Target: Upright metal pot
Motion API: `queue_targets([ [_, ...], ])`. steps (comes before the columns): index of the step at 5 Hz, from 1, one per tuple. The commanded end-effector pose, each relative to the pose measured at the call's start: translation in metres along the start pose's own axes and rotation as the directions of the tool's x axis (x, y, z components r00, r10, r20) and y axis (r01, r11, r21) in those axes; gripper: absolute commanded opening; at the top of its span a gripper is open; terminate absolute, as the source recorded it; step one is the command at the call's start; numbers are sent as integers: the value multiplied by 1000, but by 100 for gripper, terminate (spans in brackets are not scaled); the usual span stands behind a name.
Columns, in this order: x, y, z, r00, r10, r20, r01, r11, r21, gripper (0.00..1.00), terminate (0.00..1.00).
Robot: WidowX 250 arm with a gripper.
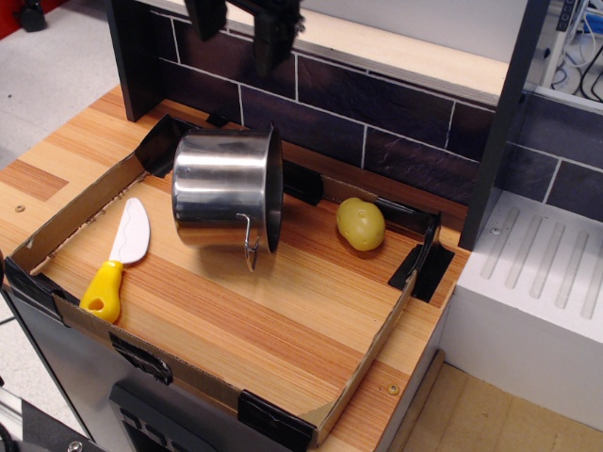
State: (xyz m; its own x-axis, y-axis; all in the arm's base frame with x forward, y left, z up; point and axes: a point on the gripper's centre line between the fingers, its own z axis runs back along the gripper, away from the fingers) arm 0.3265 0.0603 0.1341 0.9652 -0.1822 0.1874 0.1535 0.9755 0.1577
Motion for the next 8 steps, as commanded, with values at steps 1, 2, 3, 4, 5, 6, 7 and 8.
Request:
queue_targets([
  [1, -2, -9, -16, 999, -37, -4, 37, 999, 12, 100, 0],
  [2, -1, -14, -26, 1000, -2, -1, 2, 1000, 14, 100, 0],
  [3, 1, -16, -33, 998, 59, 18, -58, 998, -12, 100, 0],
  [4, 1, -16, -38, 996, 85, 32, -85, 996, 16, 100, 0],
  [5, -2, -17, -49, 997, 76, 29, -78, 995, 57, 100, 0],
  [6, -5, -18, -59, 998, 66, 11, -67, 996, 65, 100, 0],
  [7, -7, -21, -67, 999, 37, 6, -38, 998, 57, 100, 0],
  [8, -8, -24, -68, 1000, -9, 21, 8, 999, 42, 100, 0],
])
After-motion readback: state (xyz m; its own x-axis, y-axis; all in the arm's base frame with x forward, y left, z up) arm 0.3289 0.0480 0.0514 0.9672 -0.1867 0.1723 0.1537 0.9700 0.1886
